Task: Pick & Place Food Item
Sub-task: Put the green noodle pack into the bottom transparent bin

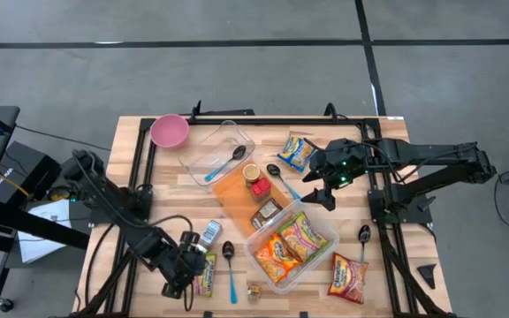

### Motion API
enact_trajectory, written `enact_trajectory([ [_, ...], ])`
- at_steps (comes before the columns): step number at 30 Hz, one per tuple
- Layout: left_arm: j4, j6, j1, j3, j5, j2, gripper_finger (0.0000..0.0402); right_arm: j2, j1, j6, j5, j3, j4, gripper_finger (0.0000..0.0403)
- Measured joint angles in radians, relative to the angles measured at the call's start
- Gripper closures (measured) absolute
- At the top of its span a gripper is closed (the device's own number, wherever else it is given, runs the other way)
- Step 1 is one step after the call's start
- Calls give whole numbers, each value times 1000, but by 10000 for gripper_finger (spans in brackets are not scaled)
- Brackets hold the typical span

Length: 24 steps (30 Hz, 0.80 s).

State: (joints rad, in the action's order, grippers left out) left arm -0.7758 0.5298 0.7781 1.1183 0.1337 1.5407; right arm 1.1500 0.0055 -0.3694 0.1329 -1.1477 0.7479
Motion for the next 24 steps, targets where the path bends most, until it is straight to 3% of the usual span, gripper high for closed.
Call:
enact_trajectory([
  [10, 26, 34, 0, -4, -3, 121, 202, 0, 0, 11, -1, 0, 0, 46],
  [24, 151, 134, 15, -120, -17, 117, 202, 0, 0, 11, -3, 0, 0, 46],
])
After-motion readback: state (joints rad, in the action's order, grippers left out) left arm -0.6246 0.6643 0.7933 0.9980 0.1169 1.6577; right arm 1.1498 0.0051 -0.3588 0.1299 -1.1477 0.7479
